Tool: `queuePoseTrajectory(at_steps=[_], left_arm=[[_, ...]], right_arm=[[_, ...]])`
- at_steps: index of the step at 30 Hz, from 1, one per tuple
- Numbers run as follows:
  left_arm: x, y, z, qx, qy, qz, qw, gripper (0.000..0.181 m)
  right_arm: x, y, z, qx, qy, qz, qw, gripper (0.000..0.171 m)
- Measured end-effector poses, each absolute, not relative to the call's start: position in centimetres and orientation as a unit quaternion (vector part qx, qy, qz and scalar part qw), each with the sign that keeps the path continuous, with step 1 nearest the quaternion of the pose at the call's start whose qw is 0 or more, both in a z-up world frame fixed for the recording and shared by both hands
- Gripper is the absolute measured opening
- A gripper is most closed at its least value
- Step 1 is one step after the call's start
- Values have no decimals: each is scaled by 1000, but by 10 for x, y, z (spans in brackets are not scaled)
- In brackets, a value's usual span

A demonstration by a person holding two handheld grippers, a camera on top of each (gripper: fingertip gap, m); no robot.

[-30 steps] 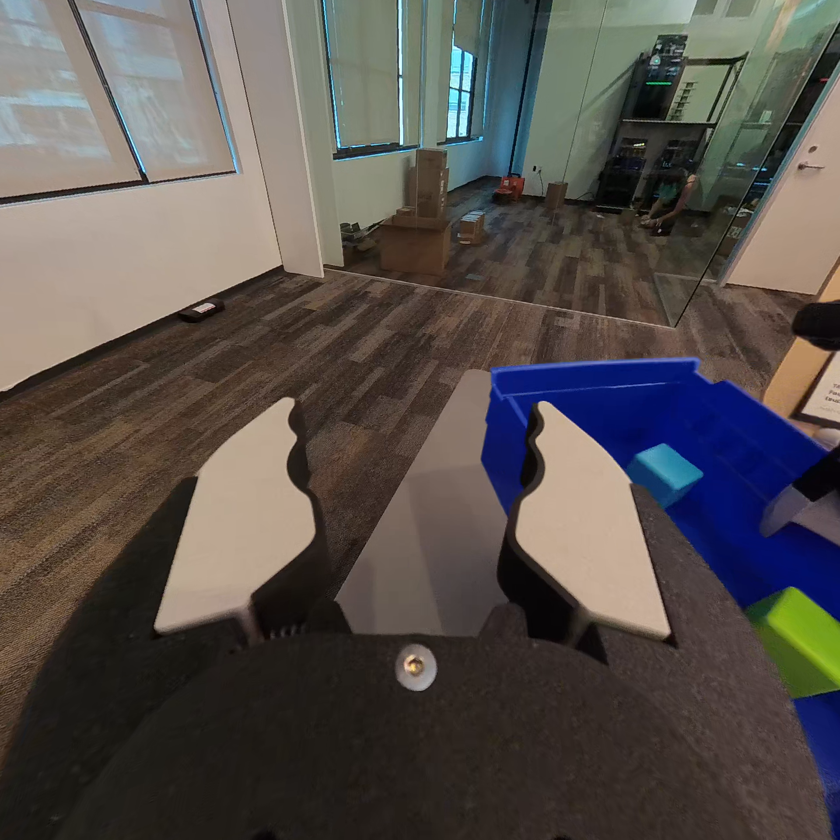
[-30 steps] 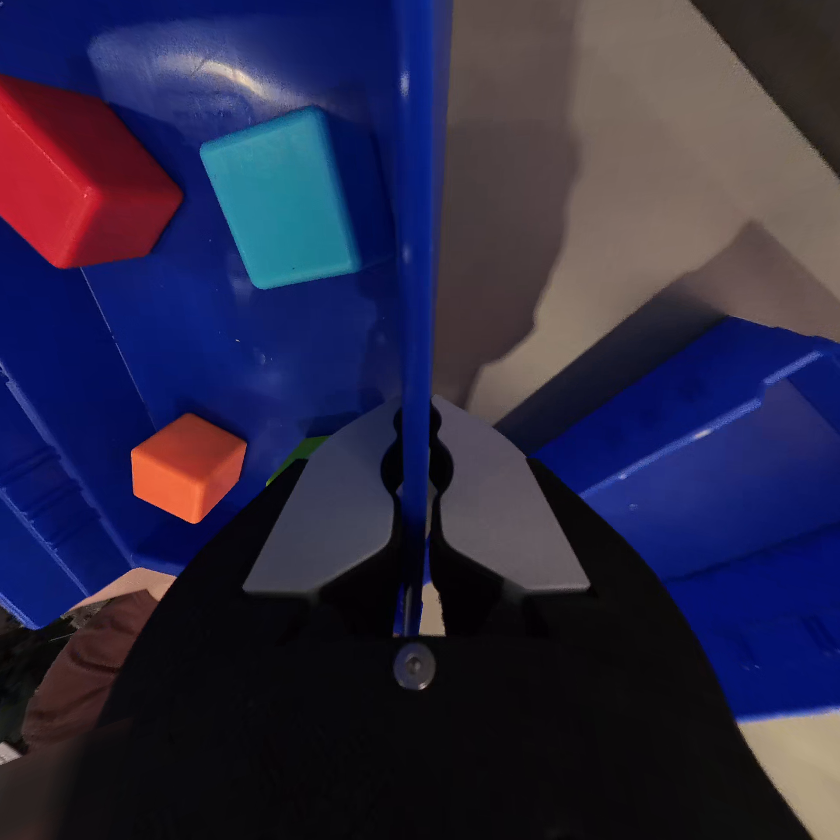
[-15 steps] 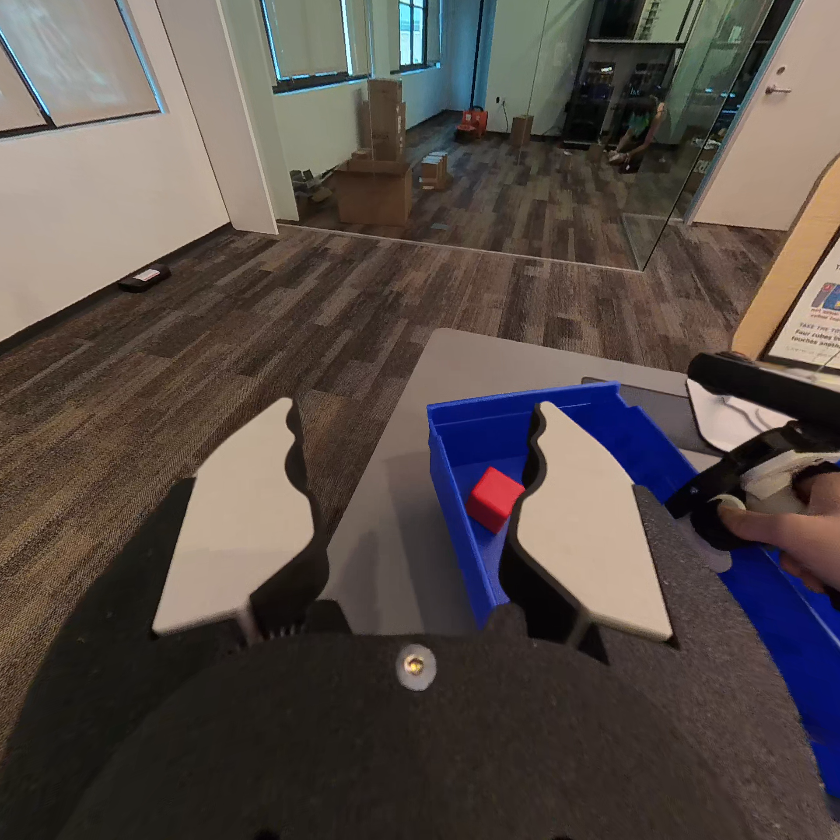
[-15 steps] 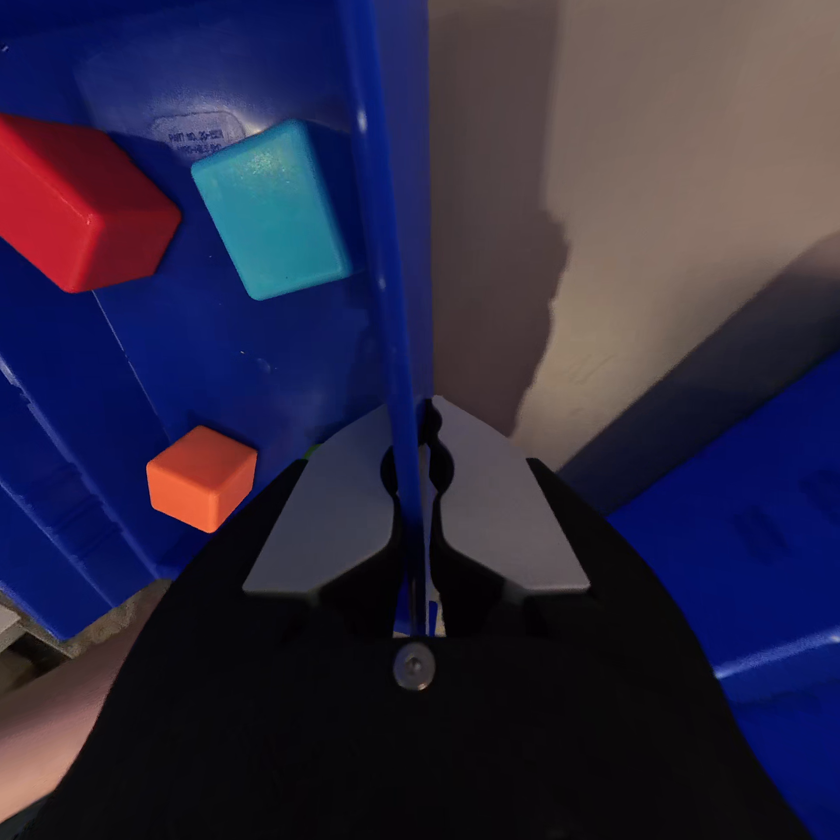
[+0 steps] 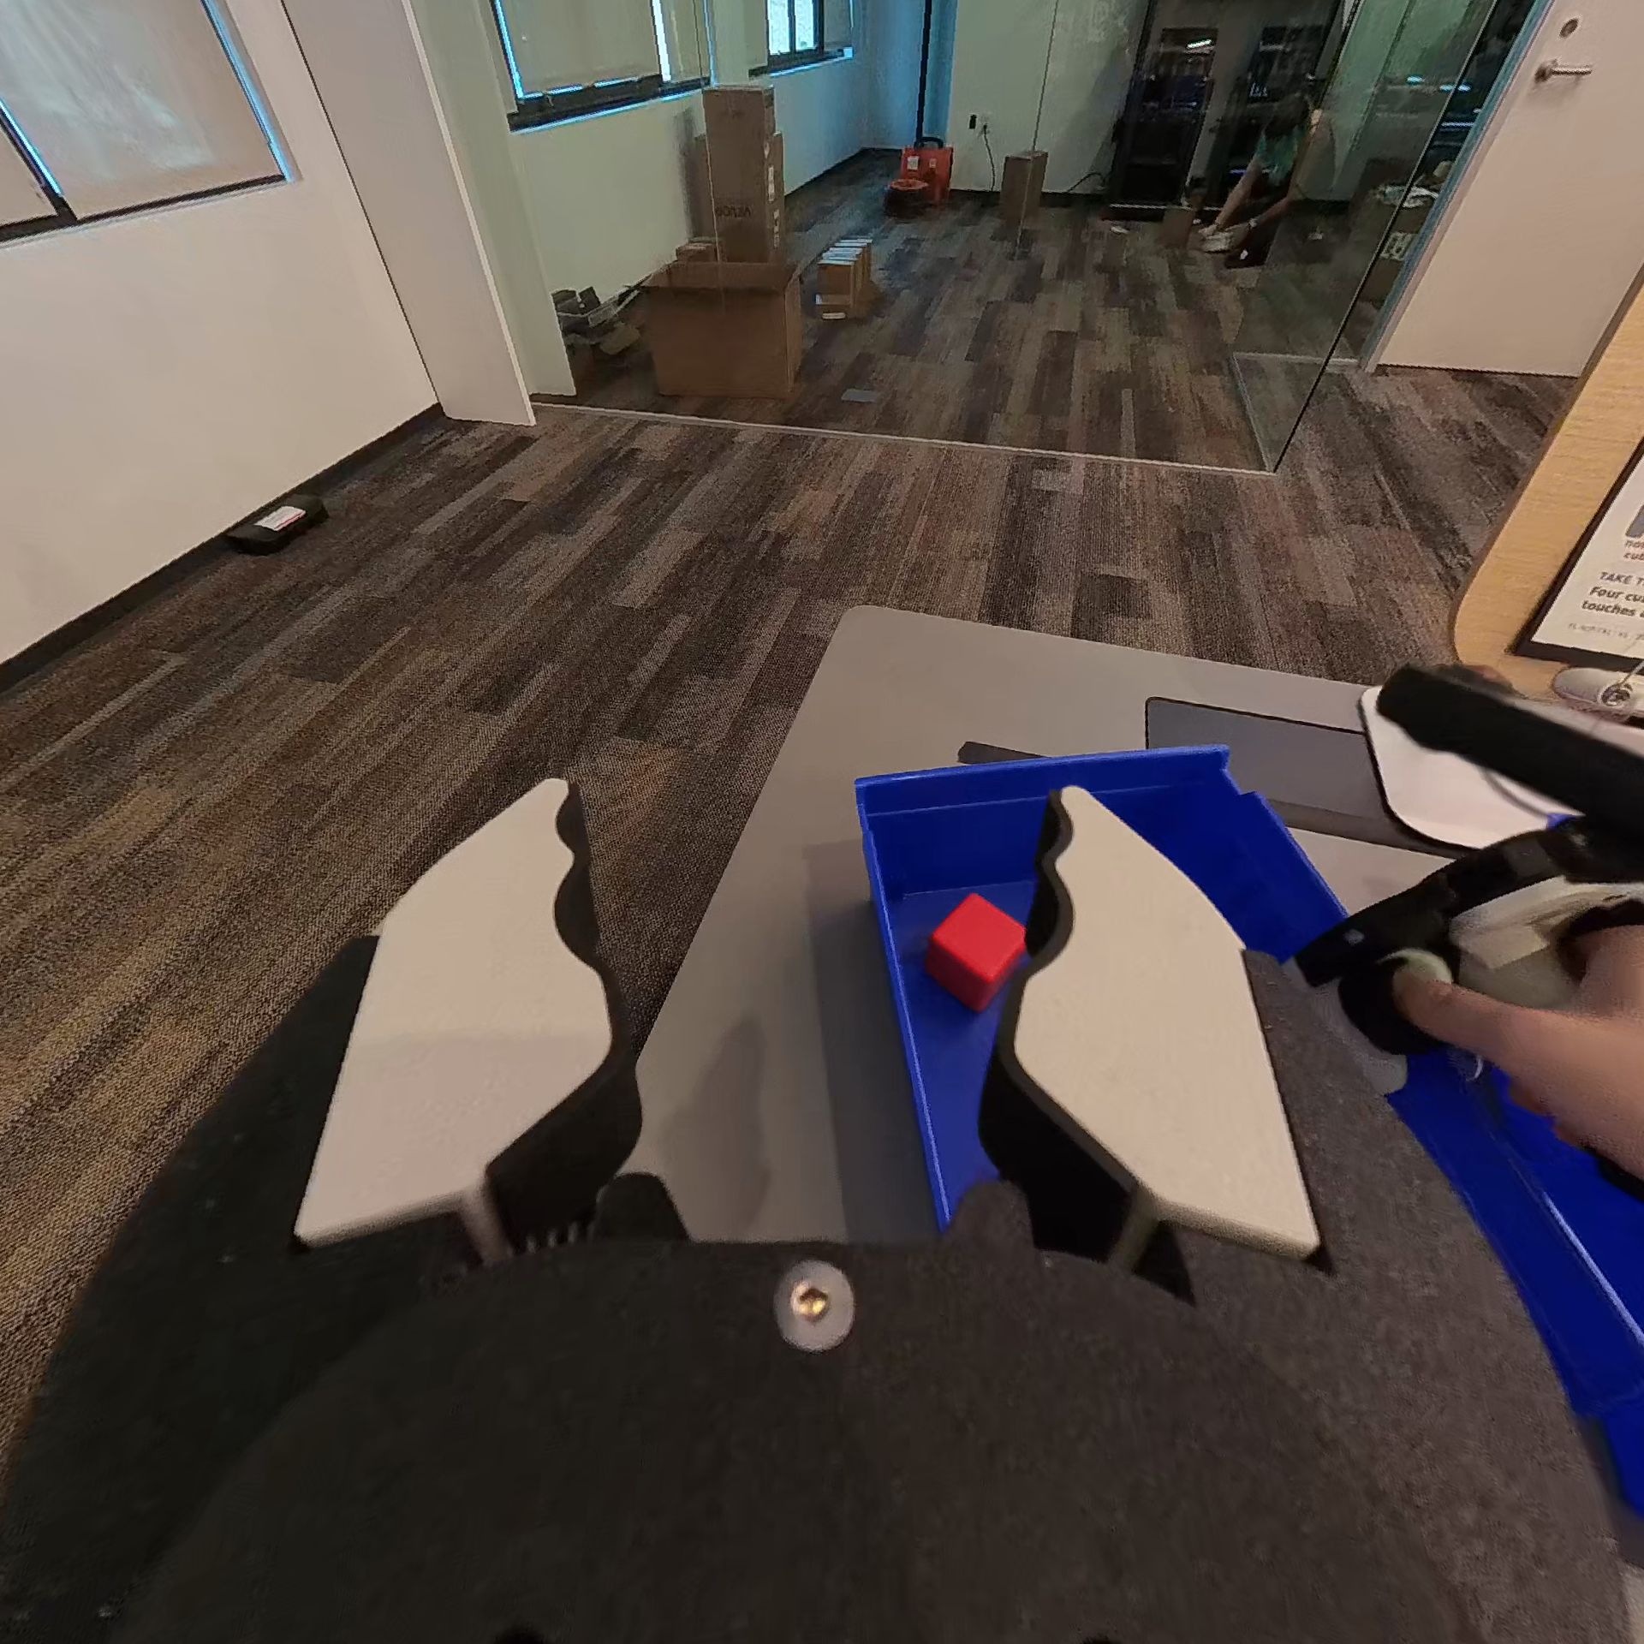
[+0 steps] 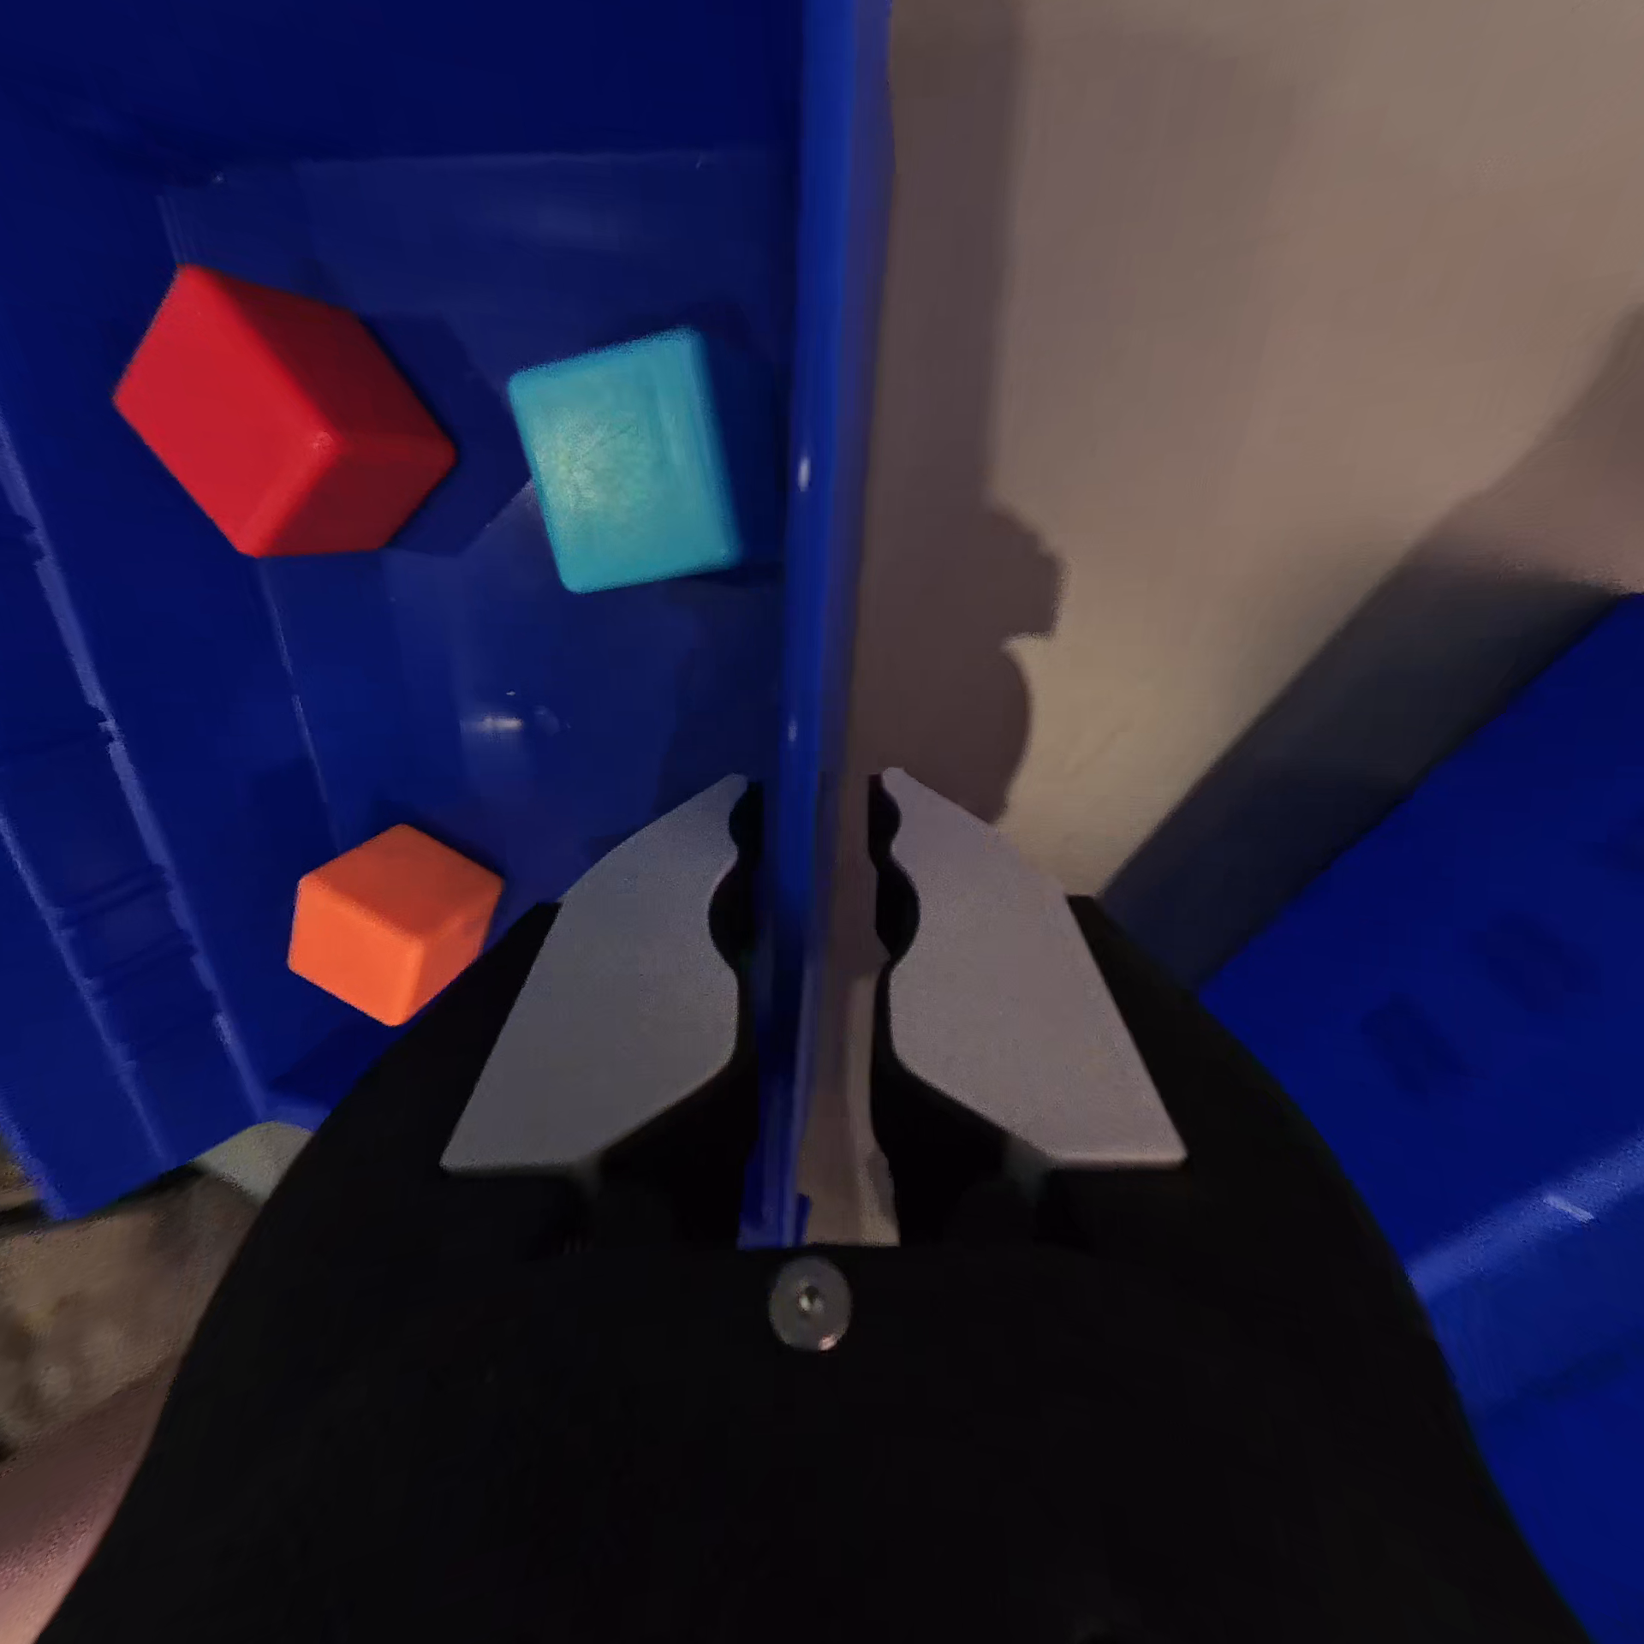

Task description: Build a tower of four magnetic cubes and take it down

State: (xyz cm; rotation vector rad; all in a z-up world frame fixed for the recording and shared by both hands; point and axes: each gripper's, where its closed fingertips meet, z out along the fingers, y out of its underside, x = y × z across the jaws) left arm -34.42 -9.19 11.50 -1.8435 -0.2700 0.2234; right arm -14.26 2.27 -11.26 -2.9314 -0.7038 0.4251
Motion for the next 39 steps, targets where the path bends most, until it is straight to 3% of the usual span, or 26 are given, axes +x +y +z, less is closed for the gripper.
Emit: queuePoseTrajectory(at_steps=[3, 6, 10, 12, 15, 19, 20, 22, 23, 29, 39], left_arm=[[-341, -92, 114, -795, -112, 93, 588, 96], [-336, -91, 112, -799, -104, 80, 586, 96], [-336, -89, 97, -822, -100, 65, 557, 97], [-334, -88, 85, -836, -96, 47, 538, 97], [-333, -87, 76, -848, -97, 31, 520, 97], [-327, -83, 83, -841, -90, 36, 532, 96], [-324, -82, 85, -841, -85, 38, 533, 96], [-317, -80, 86, -843, -73, 44, 531, 96], [-313, -79, 87, -844, -68, 46, 531, 96], [-294, -72, 95, -840, -46, 85, 534, 94], [-251, -52, 99, -837, 7, 138, 530, 94]], right_arm=[[-134, 38, -78, -944, -277, 114, 135, 28], [-120, 36, -28, -908, -324, 128, 231, 42], [-22, 36, -1, -906, -317, 52, 275, 54], [49, 45, -7, -931, -254, -3, 262, 66], [135, 44, -32, -960, -173, -52, 212, 67], [178, 26, -82, -978, -157, -49, 132, 68], [180, 21, -93, -981, -158, -32, 111, 63], [178, 11, -110, -983, -170, 12, 72, 15], [176, 8, -115, -982, -176, 34, 62, 11], [197, 13, -116, -980, -164, 96, 62, 10], [329, 23, -117, -986, -89, 125, 66, 9]])
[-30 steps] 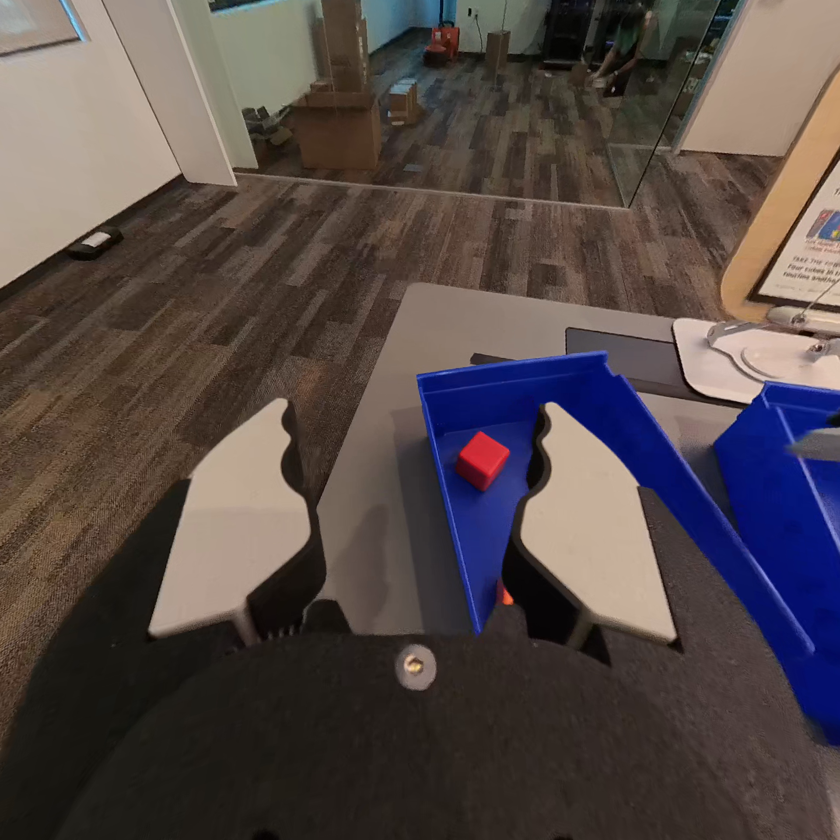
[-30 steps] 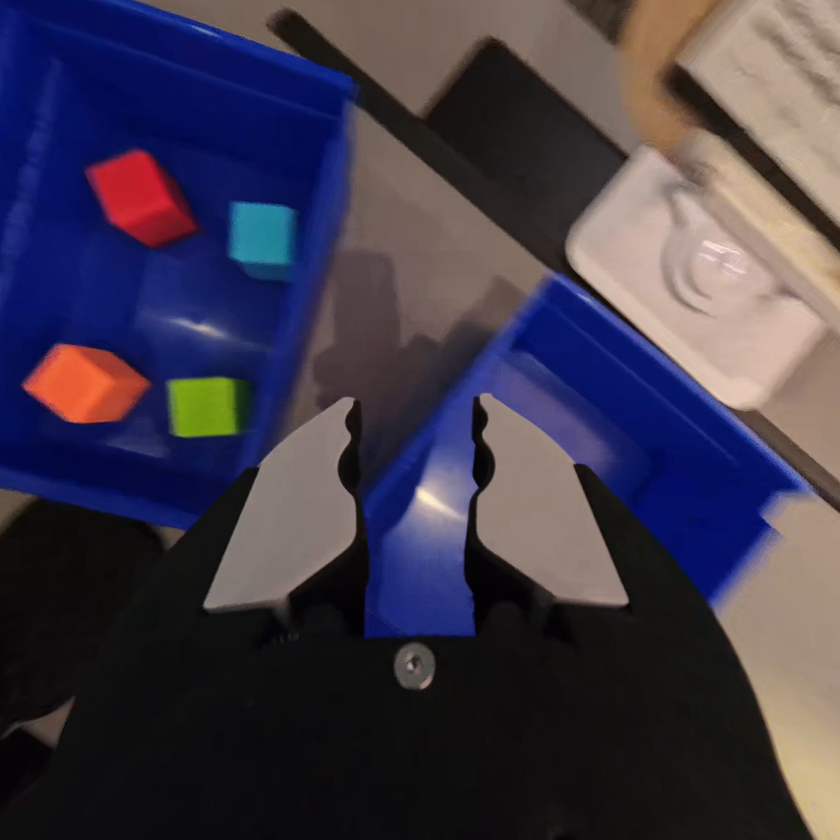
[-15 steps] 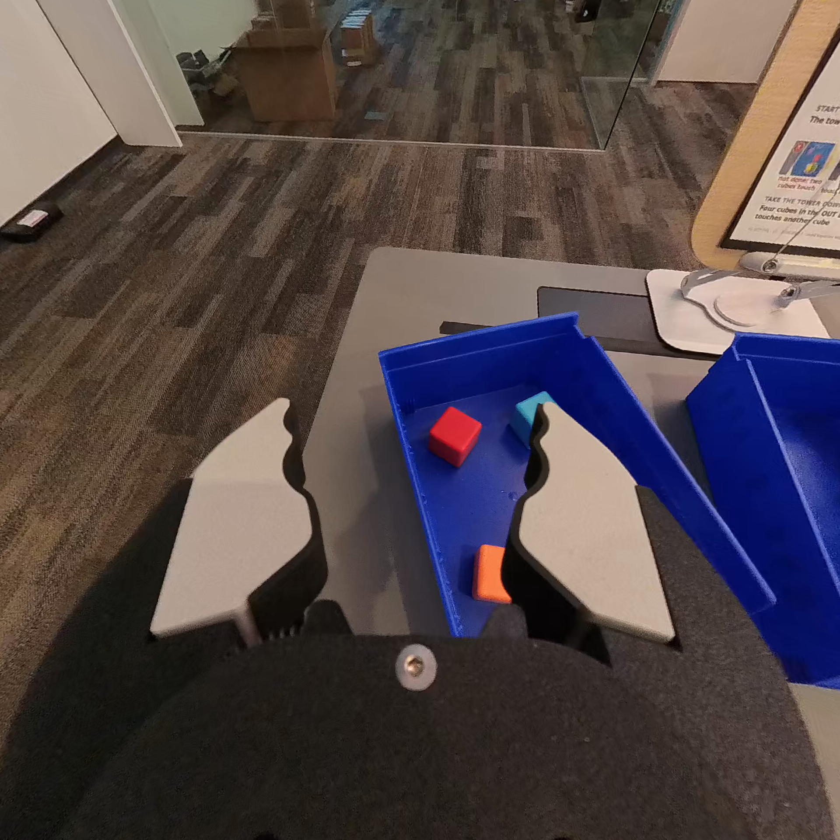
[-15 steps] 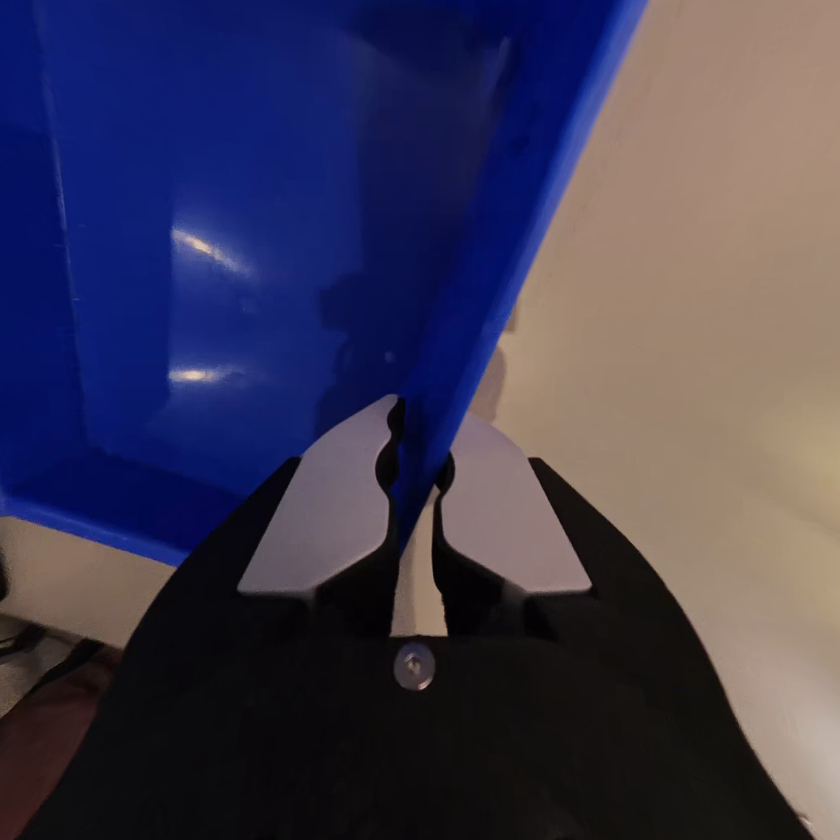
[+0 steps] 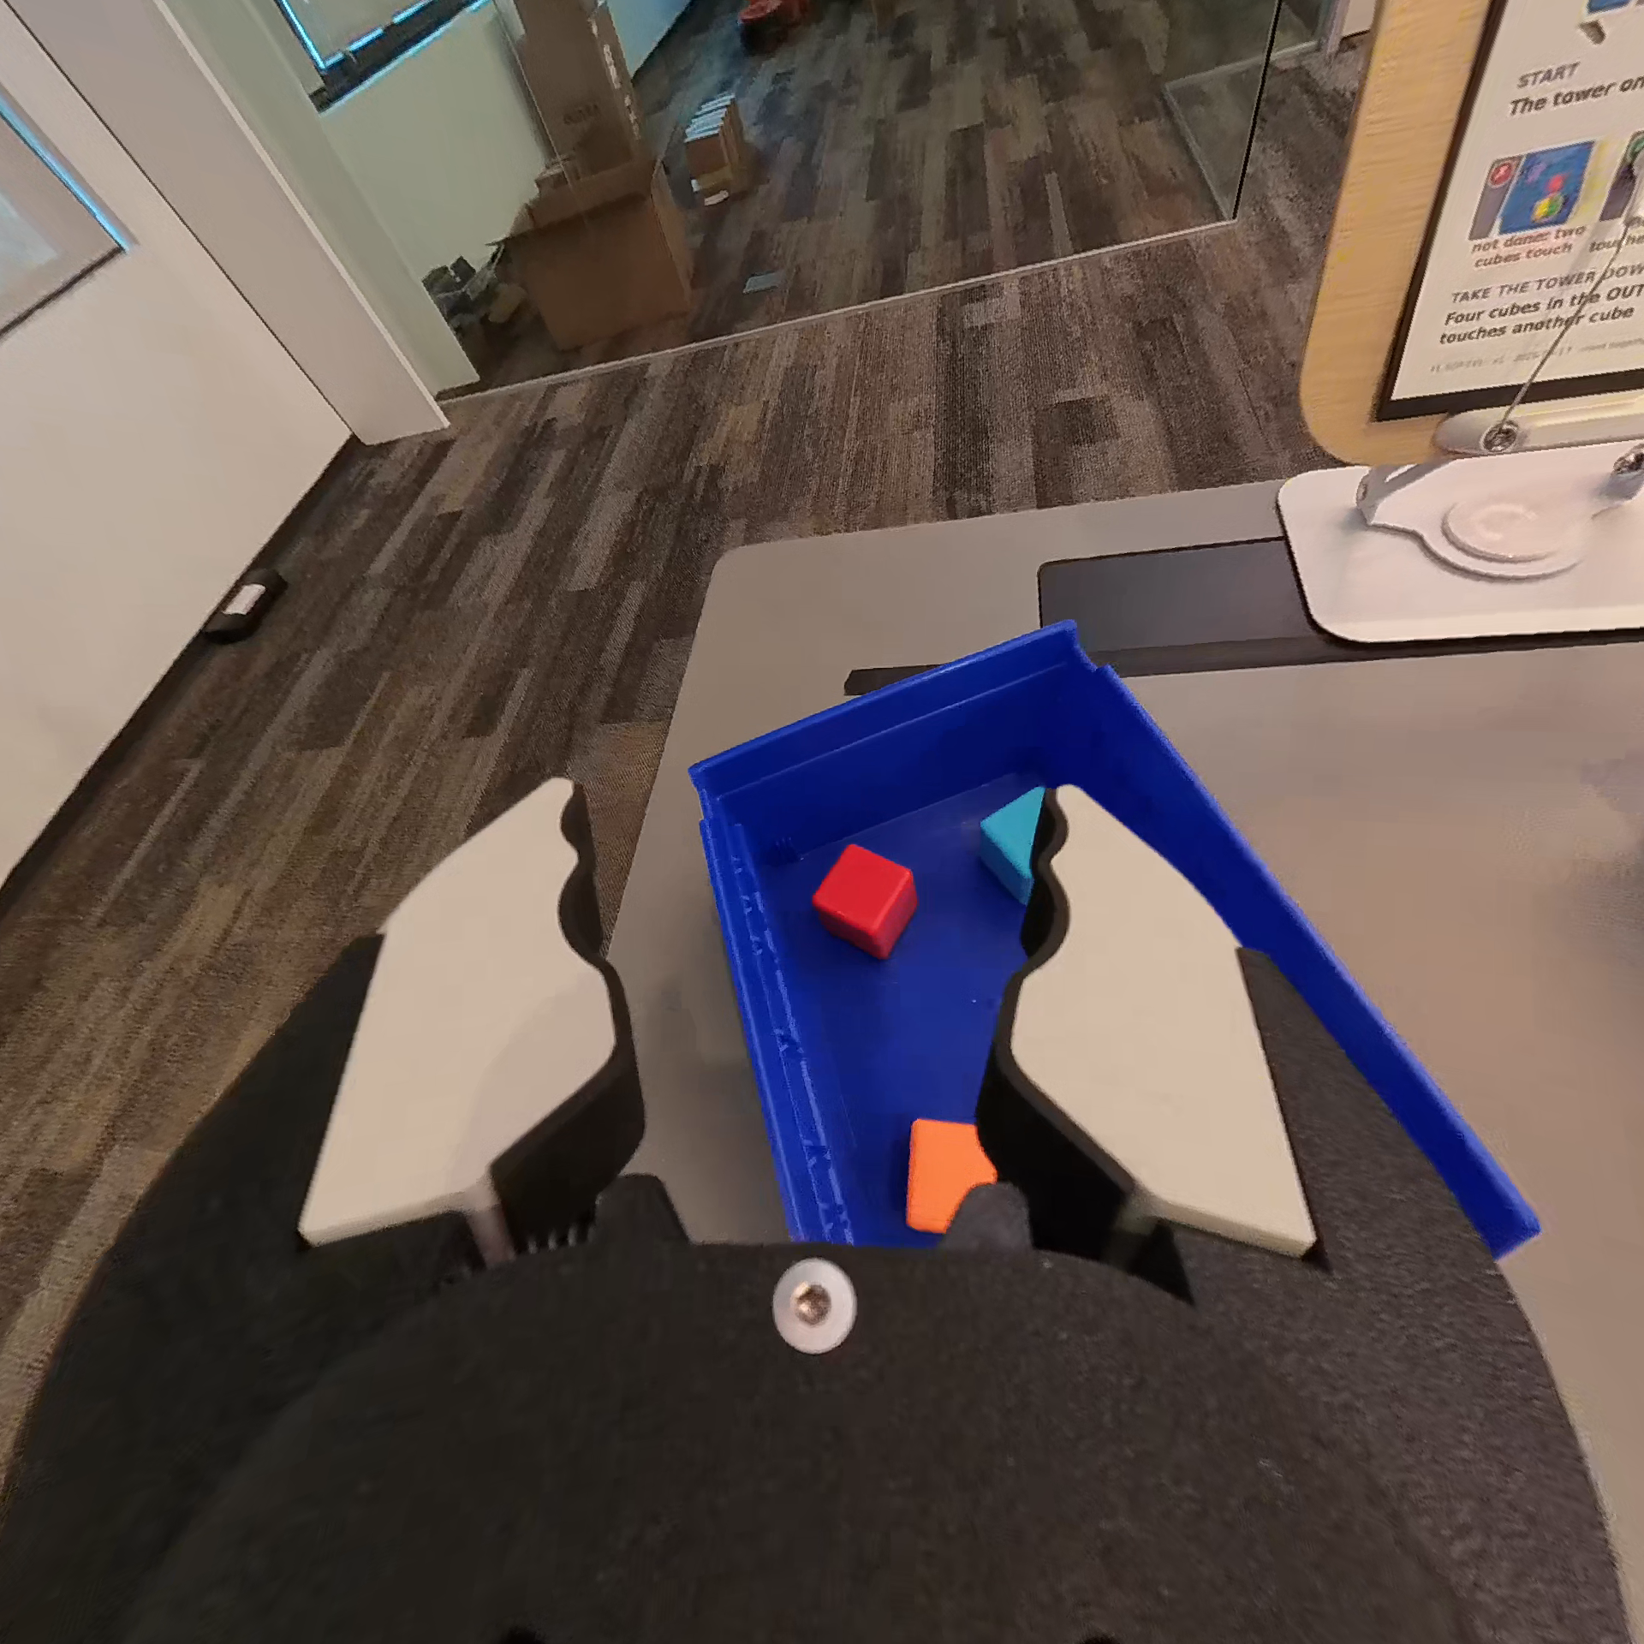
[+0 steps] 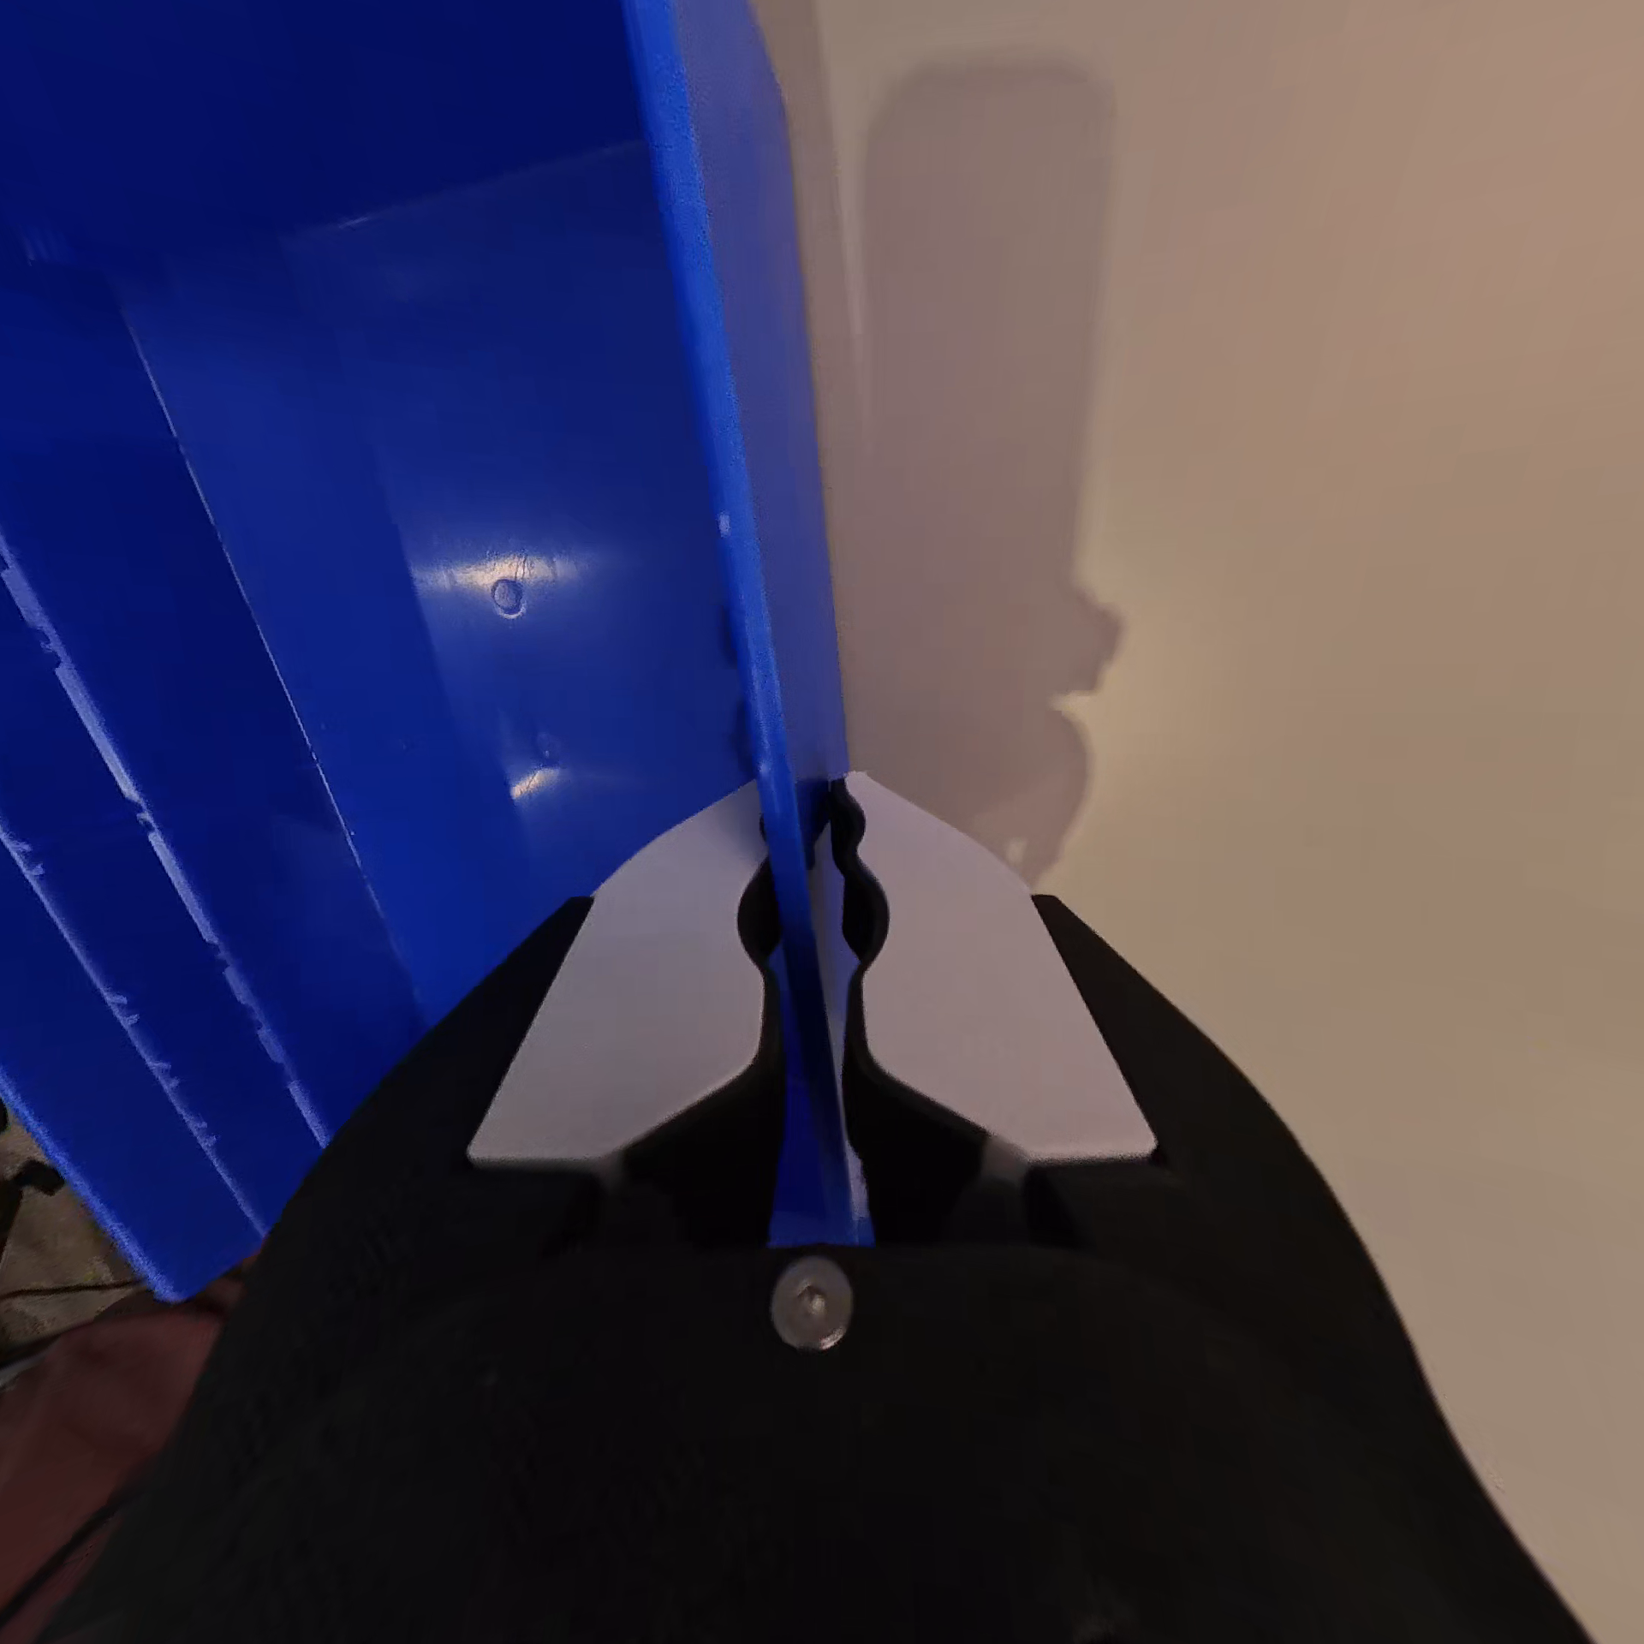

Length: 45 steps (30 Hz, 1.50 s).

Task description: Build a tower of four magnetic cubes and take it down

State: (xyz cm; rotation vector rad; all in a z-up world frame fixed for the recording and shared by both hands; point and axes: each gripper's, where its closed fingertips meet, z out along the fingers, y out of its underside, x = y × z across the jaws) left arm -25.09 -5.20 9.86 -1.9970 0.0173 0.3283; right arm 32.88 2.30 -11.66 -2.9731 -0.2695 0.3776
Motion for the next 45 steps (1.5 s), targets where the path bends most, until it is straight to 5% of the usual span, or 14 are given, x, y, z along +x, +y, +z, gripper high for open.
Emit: queuePoseTrajectory(at_steps=[9, 24, 27, 39, 45], left_arm=[[-235, -37, 89, -842, 18, 173, 512, 94], [-274, -52, 64, -875, -25, 114, 469, 92], [-286, -58, 44, -897, -34, 84, 434, 89], [-326, -64, -52, -963, -83, 59, 251, 90], [-312, -57, -85, -978, -54, 11, 199, 46]], right_arm=[[431, 18, -117, -985, -11, 140, 101, 9], [477, 21, -118, -982, 14, 143, 124, 12], [484, 20, -112, -983, 18, 123, 135, 31], [468, 26, -49, -965, -10, 82, 248, 34], [442, 27, -44, -965, -59, 75, 246, 35]])
